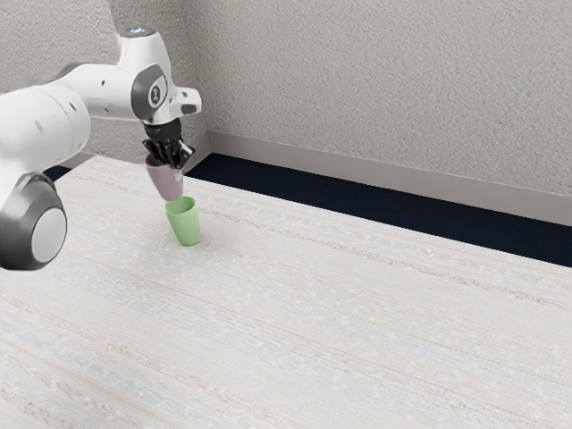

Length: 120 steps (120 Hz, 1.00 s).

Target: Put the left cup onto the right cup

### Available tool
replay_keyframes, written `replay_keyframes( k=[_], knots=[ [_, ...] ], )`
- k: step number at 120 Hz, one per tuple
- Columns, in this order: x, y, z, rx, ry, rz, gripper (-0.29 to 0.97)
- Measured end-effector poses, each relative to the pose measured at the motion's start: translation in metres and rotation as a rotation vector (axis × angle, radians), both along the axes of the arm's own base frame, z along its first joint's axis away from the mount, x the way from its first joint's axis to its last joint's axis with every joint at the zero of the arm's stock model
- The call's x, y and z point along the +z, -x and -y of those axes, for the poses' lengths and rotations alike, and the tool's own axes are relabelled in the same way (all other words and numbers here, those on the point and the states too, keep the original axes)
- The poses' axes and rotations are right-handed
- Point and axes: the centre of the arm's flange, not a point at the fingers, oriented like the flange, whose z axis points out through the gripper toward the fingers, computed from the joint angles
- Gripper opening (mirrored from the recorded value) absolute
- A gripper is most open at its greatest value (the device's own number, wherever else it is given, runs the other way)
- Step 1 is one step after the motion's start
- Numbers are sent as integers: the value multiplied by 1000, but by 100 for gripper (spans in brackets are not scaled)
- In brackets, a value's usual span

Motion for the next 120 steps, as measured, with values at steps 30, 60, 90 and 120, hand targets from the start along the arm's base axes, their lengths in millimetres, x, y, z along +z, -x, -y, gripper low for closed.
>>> replay_keyframes(
  k=[30,60,90,120],
  knots=[
    [-14,-5,-1,3,6,-11,-10],
    [-16,-8,2,-2,10,-12,-10],
    [-11,-5,5,-4,20,-24,-10],
    [-14,-4,6,-2,26,-38,-10]
  ],
)
